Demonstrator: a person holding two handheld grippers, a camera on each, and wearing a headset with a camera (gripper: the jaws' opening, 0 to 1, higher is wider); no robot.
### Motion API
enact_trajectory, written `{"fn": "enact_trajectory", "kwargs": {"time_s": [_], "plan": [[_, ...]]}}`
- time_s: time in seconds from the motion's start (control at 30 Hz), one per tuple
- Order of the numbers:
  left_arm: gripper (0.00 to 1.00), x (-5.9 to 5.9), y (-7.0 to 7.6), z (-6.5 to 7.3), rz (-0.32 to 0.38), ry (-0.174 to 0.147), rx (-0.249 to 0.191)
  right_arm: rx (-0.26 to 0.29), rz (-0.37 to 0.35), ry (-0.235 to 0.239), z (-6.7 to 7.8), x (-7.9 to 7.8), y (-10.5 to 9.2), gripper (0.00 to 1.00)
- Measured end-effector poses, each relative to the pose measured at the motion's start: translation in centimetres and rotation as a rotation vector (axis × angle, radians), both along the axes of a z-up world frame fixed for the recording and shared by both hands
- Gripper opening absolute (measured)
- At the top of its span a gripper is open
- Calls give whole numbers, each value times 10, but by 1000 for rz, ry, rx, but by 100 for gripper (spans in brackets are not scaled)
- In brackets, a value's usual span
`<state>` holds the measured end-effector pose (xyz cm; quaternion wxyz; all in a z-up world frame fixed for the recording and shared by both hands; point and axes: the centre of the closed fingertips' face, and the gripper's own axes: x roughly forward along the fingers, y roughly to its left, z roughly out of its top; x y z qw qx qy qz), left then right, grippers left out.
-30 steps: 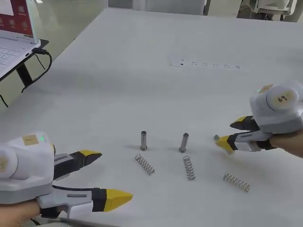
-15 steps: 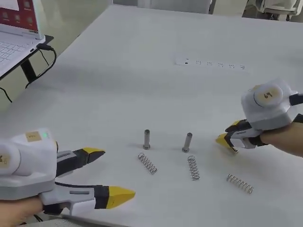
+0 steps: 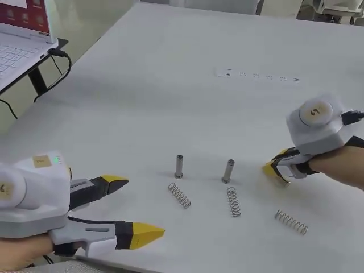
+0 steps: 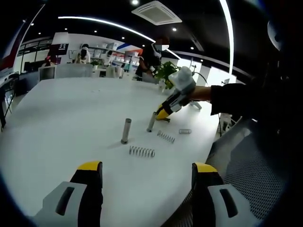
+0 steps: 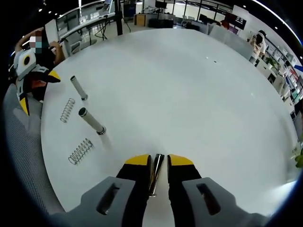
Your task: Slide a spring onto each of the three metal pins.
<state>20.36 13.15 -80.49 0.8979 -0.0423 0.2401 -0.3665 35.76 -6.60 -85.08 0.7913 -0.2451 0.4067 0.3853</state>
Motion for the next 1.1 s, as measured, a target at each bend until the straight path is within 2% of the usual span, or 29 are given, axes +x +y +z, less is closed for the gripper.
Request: {"fn": "enact_trajectory", "kwargs": {"time_s": [0.4,0.53,0.8,1.1], "plan": [[73,0,0,1,2,1,-6,-22,-7,26,-4,-2,1,7],[72,0,-1,1,-1,1,-3,-10,-51,54,-4,-1,0,6],[72,0,0,1,-3,0,0,-10,-58,46,-3,-4,0,6],[72,0,-1,1,-9,-3,-3,12,-82,30,8,-7,-5,6]]}}
